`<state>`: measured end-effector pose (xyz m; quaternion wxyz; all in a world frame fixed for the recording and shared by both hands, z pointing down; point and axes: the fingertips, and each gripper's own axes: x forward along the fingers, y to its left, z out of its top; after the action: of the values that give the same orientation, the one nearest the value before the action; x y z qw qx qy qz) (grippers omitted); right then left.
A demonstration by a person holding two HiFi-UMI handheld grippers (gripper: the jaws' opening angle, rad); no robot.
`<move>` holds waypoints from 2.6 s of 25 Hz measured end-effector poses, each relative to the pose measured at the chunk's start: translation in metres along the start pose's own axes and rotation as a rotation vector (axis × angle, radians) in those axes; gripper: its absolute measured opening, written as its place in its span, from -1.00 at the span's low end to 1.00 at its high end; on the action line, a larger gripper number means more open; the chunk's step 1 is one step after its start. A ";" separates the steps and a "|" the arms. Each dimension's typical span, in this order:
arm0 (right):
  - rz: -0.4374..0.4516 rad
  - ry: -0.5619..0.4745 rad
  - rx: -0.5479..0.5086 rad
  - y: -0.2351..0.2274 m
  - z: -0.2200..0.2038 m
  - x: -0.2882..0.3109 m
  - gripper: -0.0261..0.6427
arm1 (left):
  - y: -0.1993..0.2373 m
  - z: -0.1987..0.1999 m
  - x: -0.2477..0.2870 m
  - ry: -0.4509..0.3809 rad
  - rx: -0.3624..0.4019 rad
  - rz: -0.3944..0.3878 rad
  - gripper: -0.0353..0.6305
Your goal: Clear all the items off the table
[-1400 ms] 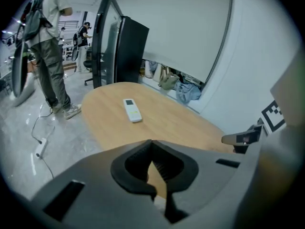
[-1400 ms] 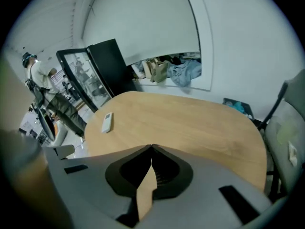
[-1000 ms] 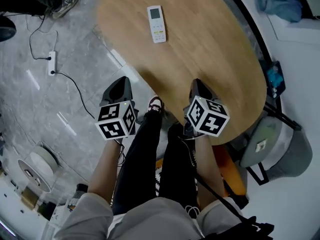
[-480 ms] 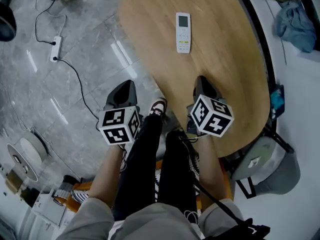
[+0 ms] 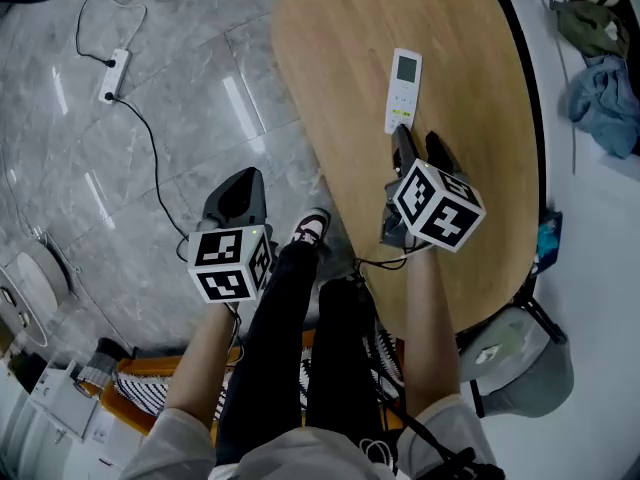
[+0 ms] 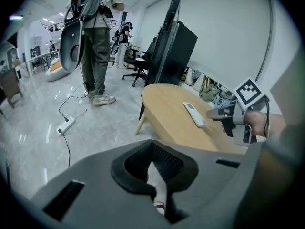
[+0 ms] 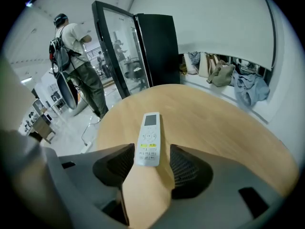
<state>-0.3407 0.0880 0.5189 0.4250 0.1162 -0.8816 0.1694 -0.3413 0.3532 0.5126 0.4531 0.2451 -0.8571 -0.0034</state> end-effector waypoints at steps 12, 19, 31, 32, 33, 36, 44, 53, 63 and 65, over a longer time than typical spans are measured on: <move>-0.015 0.083 -0.081 0.015 0.010 0.062 -0.04 | 0.019 -0.009 0.005 0.025 -0.016 0.013 -0.89; -0.064 0.134 -0.181 0.013 0.009 0.079 -0.04 | 0.016 -0.018 0.005 0.048 -0.009 0.007 -0.89; -0.035 0.183 -0.210 0.019 0.006 0.073 -0.11 | 0.007 -0.015 0.003 0.053 0.016 -0.009 -0.89; -0.031 0.180 -0.206 0.018 0.004 0.070 -0.11 | 0.006 -0.014 0.003 0.053 0.021 -0.011 -0.89; -0.029 0.177 -0.200 0.017 0.002 0.066 -0.11 | 0.005 -0.014 0.003 0.053 0.027 -0.013 -0.89; -0.029 0.165 -0.175 0.011 -0.004 0.055 -0.11 | 0.000 -0.016 0.003 0.058 0.041 -0.021 -0.89; -0.050 0.139 -0.077 -0.023 -0.021 0.008 -0.11 | -0.033 -0.014 0.010 0.072 0.097 -0.074 -0.89; -0.130 0.110 0.039 -0.083 -0.053 -0.058 -0.11 | -0.109 -0.014 0.017 0.090 0.234 -0.202 -0.89; -0.223 0.069 0.235 -0.153 -0.104 -0.132 -0.11 | -0.204 -0.028 0.012 0.121 0.421 -0.340 -0.89; -0.238 0.054 0.264 -0.162 -0.113 -0.147 -0.11 | -0.218 -0.033 0.009 0.129 0.447 -0.353 -0.89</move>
<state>-0.1139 -0.0064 0.5007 0.4468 0.2700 -0.8199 0.2350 -0.2294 0.1646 0.4892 0.4340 0.4838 -0.7501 0.1222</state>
